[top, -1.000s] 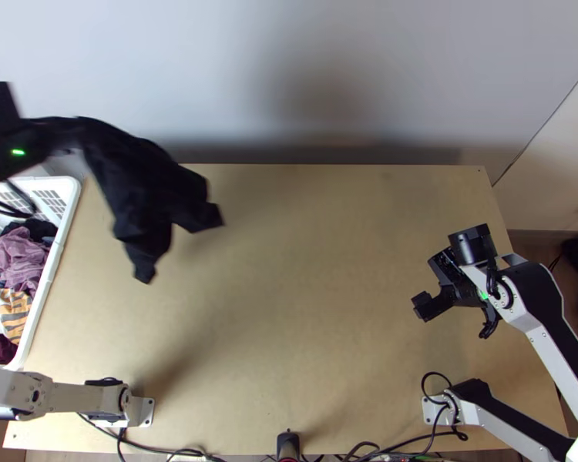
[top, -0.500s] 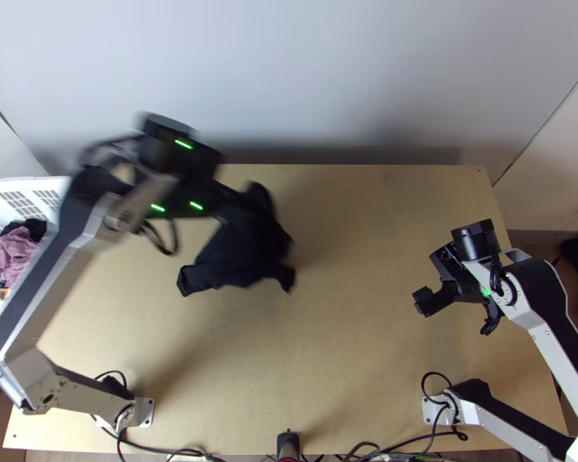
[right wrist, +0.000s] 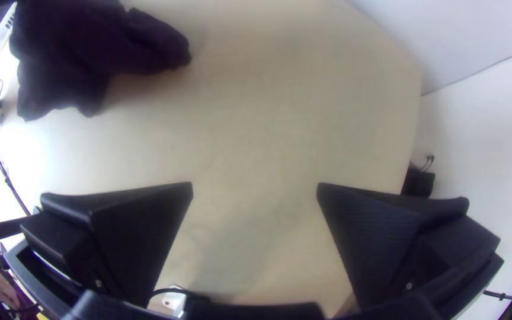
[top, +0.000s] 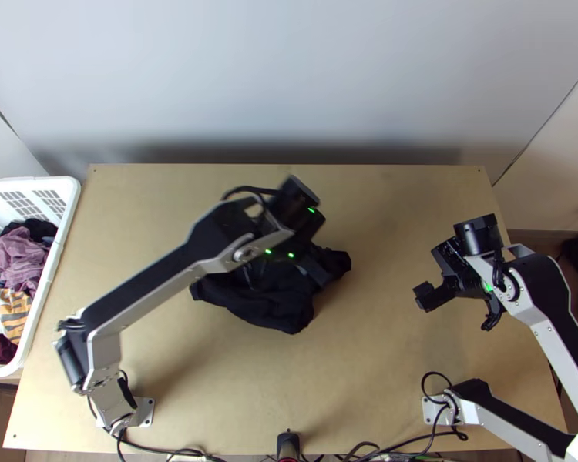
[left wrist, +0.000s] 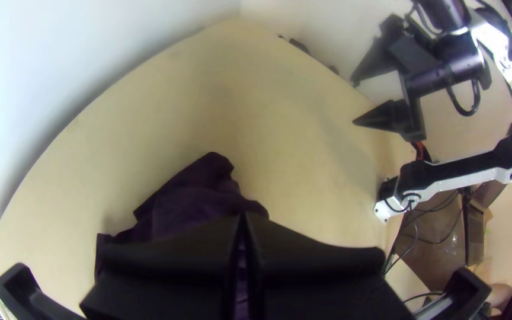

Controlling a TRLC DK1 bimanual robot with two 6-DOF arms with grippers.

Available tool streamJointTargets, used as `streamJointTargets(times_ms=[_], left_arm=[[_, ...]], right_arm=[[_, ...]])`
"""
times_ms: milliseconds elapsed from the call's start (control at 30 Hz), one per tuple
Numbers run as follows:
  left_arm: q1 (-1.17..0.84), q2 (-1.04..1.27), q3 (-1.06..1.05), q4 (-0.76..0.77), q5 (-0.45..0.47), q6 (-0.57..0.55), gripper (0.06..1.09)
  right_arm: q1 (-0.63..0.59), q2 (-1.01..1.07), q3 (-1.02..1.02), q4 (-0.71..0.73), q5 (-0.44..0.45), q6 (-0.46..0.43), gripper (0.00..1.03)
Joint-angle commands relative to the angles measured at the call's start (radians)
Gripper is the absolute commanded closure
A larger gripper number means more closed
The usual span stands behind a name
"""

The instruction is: Fold the t-shirt

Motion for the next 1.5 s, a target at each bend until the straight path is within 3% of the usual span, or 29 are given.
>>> streamJointTargets(times_ms=[0, 100, 200, 300, 467, 733, 1000, 1467], left_arm=[[-0.099, 0.099, -0.003, -0.029, -0.006, 0.014, 1.04], [-0.14, 0.116, -0.006, -0.056, -0.006, 0.022, 0.75], [-0.157, 0.111, 0.004, -0.07, -0.008, 0.029, 0.28], [-0.148, 0.079, 0.014, -0.093, -0.019, 0.032, 0.12], [-0.041, -0.03, -0.021, -0.101, -0.078, 0.04, 0.11], [0.205, -0.151, -0.059, -0.233, -0.081, 0.031, 0.11], [0.332, -0.32, -0.303, -0.201, -0.088, 0.036, 0.11], [0.413, -0.444, -0.523, -0.147, -0.092, 0.046, 0.11]], right_arm=[[0.016, 0.019, 0.026, 0.003, -0.003, 0.001, 0.05], [0.034, 0.033, 0.046, 0.009, -0.001, 0.001, 0.05], [0.057, 0.047, 0.07, 0.013, -0.001, 0.001, 0.05], [0.083, 0.064, 0.09, 0.018, -0.001, -0.001, 0.05], [0.128, 0.101, 0.132, 0.03, -0.001, 0.001, 0.05], [0.21, 0.216, 0.207, 0.044, -0.001, -0.002, 0.05], [0.338, 0.395, 0.27, 0.081, -0.026, -0.013, 0.05], [0.62, 0.607, 0.434, 0.055, -0.075, -0.019, 0.05]])
